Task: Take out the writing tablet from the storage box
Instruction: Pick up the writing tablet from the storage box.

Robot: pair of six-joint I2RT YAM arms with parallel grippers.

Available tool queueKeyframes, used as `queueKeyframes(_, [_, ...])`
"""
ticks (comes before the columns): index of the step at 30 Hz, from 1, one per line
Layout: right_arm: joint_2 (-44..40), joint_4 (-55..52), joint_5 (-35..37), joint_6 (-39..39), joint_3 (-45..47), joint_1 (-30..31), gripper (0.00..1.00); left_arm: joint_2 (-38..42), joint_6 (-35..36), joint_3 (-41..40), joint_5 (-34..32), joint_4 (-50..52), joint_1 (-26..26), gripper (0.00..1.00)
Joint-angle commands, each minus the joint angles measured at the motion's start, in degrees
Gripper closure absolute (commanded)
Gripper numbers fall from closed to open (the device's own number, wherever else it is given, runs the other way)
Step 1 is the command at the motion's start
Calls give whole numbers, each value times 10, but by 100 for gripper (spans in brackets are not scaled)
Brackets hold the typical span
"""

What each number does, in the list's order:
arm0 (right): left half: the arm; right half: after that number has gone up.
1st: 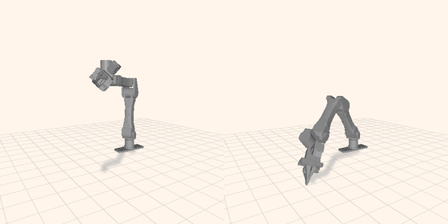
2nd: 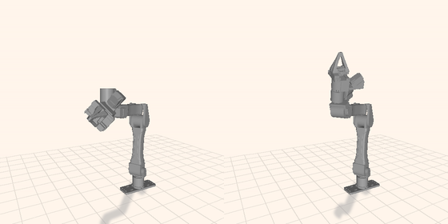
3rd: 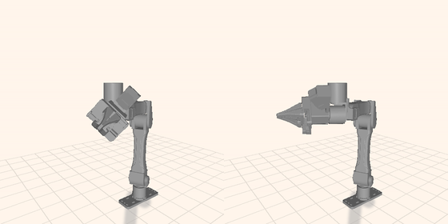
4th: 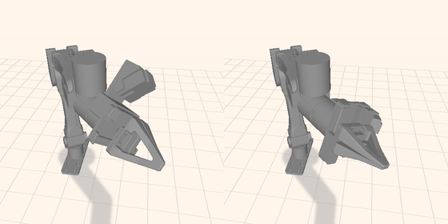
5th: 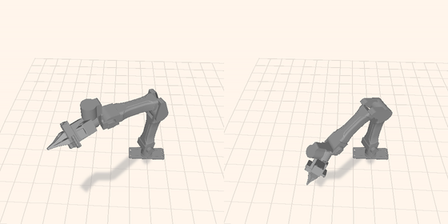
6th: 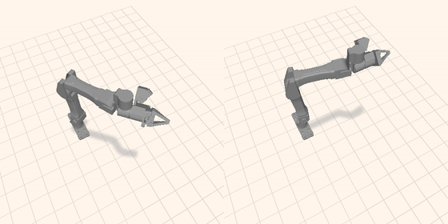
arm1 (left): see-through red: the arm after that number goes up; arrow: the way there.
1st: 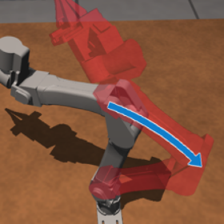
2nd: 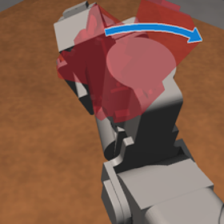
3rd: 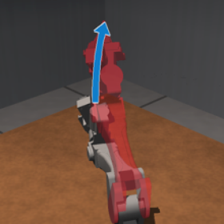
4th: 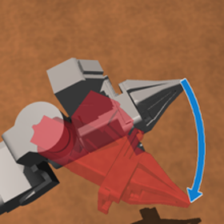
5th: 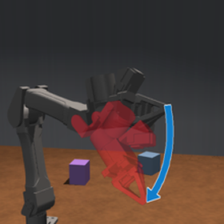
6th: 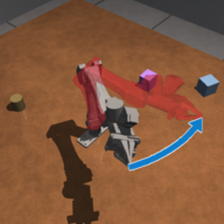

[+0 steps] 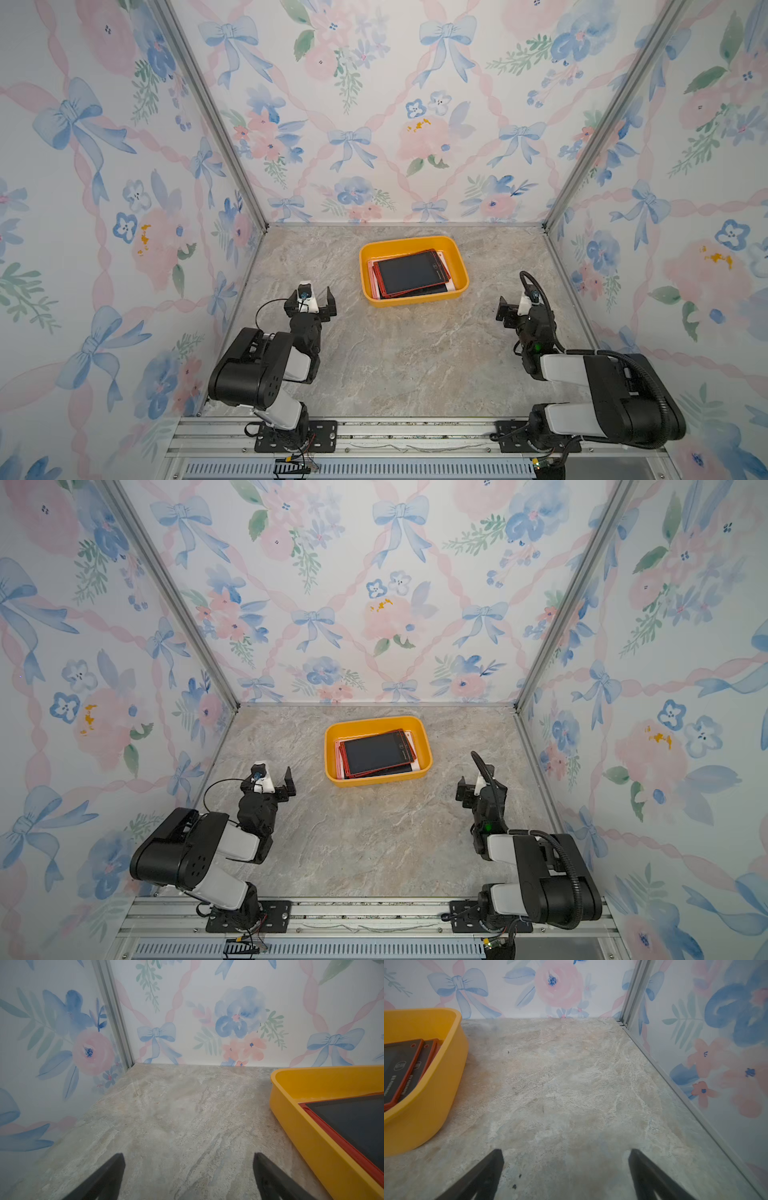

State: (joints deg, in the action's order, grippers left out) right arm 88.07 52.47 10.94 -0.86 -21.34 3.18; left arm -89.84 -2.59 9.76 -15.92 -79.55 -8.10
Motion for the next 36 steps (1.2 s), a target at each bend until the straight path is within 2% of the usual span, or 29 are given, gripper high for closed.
queueKeyframes(1, [6,-2,10,3,-9,9,3,5,3,6,14,6,6,2])
queueKeyframes(27, [6,-3,9,2,-10,9,3,6,11,5,38,6,6,2])
queueKeyframes(29, [6,-3,9,2,-10,9,3,6,9,7,29,6,6,2])
queueKeyframes(31, [4,-1,15,3,-10,11,3,12,-5,10,-11,14,6,2])
queueKeyframes(34, [-42,-88,42,24,-39,34,3,64,-11,8,-36,52,4,2])
queueKeyframes(36, [-94,-223,58,41,-93,58,3,121,1,7,-61,91,-12,2])
